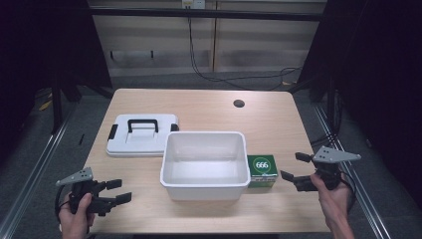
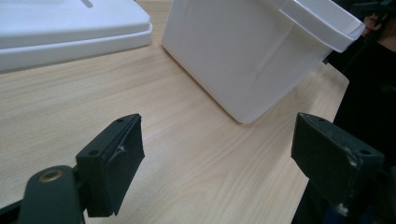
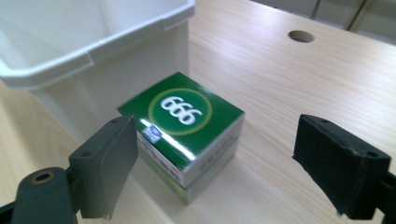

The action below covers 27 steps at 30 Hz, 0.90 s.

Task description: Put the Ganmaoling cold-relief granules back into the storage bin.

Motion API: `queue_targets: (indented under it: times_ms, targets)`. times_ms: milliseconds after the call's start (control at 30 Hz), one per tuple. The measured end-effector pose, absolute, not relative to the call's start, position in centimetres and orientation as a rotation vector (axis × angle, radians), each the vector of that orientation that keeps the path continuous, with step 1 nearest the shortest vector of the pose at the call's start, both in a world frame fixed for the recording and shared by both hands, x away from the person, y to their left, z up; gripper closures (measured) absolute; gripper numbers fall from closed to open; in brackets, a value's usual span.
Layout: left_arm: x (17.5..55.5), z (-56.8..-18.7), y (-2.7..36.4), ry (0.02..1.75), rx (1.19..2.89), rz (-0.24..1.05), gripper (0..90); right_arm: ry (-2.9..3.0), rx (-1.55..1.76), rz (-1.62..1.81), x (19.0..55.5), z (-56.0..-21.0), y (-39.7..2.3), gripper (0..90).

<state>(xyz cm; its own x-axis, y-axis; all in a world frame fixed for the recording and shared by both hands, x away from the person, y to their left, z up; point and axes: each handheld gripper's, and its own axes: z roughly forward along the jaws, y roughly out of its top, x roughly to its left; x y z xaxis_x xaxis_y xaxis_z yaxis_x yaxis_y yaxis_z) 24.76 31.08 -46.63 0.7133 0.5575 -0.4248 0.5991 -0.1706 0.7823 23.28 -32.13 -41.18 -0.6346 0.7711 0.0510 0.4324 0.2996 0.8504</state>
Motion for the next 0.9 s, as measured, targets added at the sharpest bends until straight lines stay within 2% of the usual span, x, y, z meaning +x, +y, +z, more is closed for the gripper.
queue_targets:
  times_ms: [467,900]
  targets:
    - [24.7,-46.6,31.1,0.905,1.822,-0.053,17.0,2.292,1.024,1.208,25.1,-39.1,-31.2,13.3]
    - [24.7,-46.5,31.2,0.901,1.817,-0.055,17.0,2.639,0.731,0.978,27.8,-37.7,-27.7,13.1]
